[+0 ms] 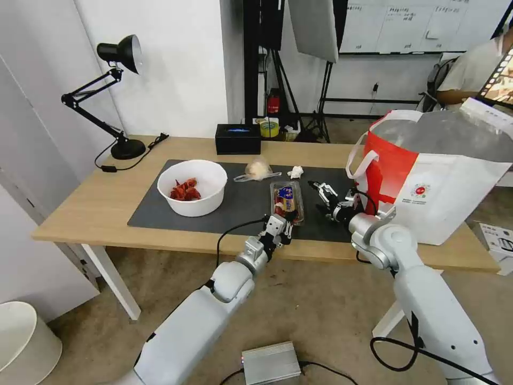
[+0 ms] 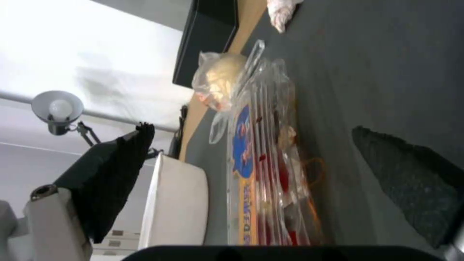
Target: Pick up the trash from the table and place it into the takeout bag.
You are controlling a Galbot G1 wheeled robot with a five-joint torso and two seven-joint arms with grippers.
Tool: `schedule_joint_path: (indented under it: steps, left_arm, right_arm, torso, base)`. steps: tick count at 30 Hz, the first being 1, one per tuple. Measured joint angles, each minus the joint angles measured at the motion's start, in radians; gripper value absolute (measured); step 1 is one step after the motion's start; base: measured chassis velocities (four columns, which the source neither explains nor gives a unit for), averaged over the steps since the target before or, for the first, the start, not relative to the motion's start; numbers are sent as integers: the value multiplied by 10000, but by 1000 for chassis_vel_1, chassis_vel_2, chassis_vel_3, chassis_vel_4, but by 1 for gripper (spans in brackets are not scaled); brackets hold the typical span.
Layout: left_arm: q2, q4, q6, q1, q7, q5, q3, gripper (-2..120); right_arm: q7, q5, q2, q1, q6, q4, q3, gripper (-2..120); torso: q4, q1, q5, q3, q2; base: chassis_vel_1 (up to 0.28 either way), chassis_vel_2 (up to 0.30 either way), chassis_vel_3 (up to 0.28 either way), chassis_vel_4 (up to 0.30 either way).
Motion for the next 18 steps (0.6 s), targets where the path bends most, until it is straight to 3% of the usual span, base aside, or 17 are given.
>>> schedule_joint_path:
  steps: [18]
  left_arm:
    - [-30, -55, -8, 59, 32, 4, 44, 0]
  right_arm:
    - [218, -522, 55, 335, -1092, -339, -309, 100]
  torso:
    - [1, 0, 0, -1, 0]
  base:
    - [0, 0, 0, 0]
